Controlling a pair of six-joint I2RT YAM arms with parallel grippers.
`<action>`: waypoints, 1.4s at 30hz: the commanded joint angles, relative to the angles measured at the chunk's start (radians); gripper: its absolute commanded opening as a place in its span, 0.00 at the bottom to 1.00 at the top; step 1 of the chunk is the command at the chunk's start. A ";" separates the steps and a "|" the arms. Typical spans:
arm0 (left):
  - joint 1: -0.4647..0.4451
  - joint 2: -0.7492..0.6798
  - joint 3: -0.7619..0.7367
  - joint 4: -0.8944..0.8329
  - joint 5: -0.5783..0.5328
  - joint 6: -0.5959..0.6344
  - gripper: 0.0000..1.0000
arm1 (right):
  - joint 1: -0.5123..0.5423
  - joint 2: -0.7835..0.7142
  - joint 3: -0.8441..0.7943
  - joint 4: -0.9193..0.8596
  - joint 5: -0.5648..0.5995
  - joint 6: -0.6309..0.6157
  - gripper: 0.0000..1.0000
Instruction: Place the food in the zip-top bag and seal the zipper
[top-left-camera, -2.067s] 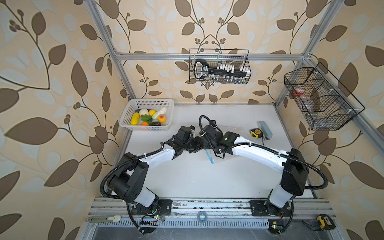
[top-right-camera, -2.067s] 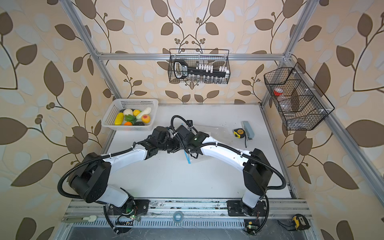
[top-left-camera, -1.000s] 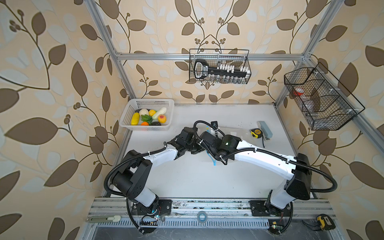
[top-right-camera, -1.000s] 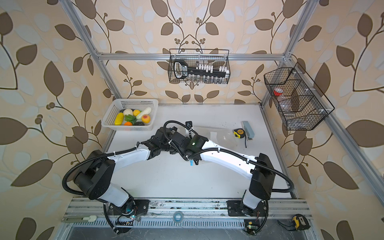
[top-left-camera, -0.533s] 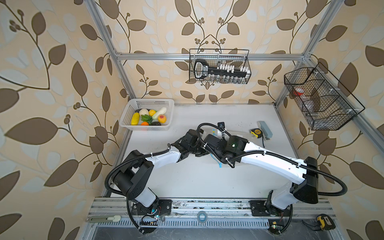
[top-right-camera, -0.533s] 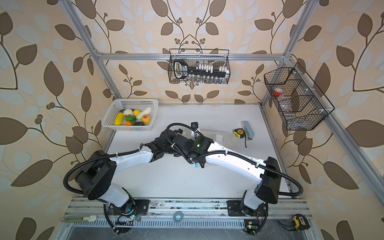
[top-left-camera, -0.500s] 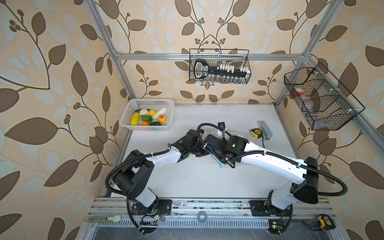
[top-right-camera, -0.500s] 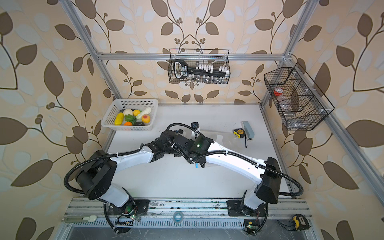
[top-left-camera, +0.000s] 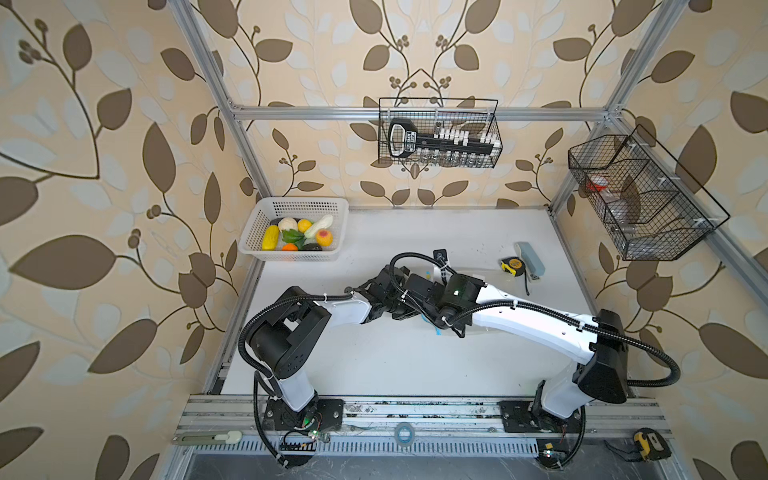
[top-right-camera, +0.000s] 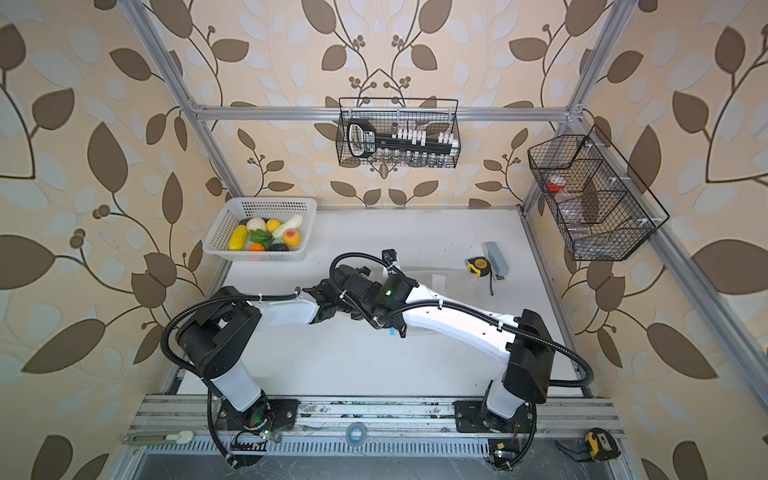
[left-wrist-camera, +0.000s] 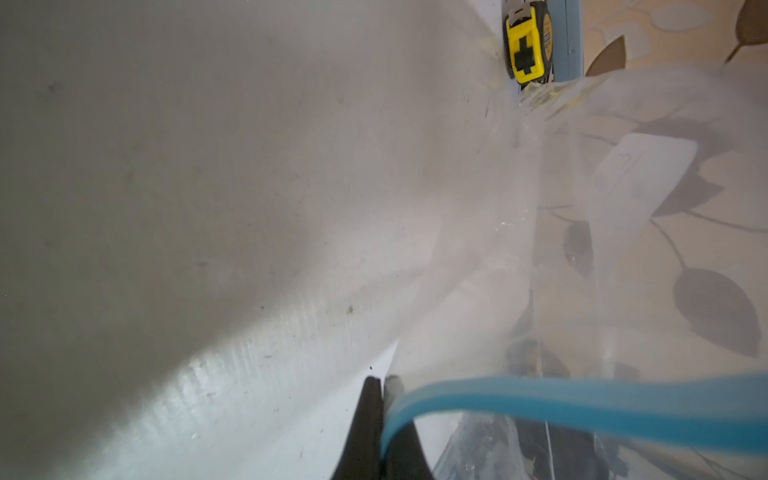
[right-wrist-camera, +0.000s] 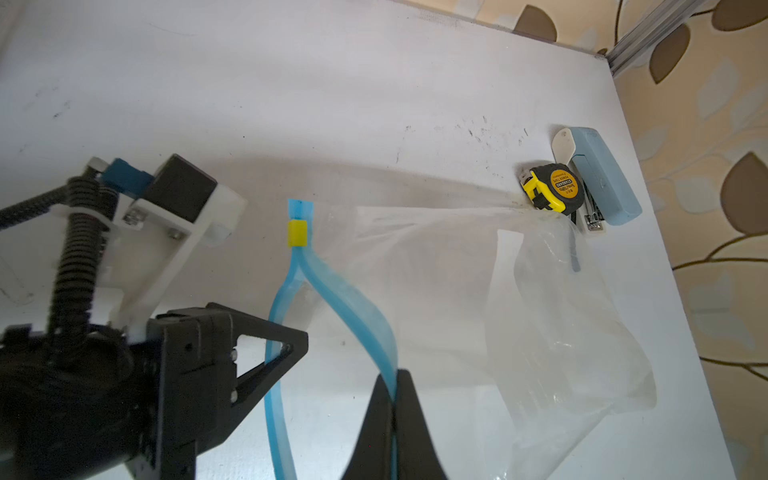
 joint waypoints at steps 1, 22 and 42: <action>-0.002 -0.049 0.007 -0.057 -0.066 0.051 0.05 | -0.010 0.033 -0.013 0.004 0.032 0.024 0.00; -0.003 -0.133 0.077 -0.176 -0.208 0.170 0.52 | -0.052 0.076 -0.004 0.097 -0.083 -0.011 0.00; -0.012 -0.007 0.264 -0.283 -0.288 0.166 0.48 | -0.097 -0.025 -0.064 0.170 -0.181 -0.029 0.00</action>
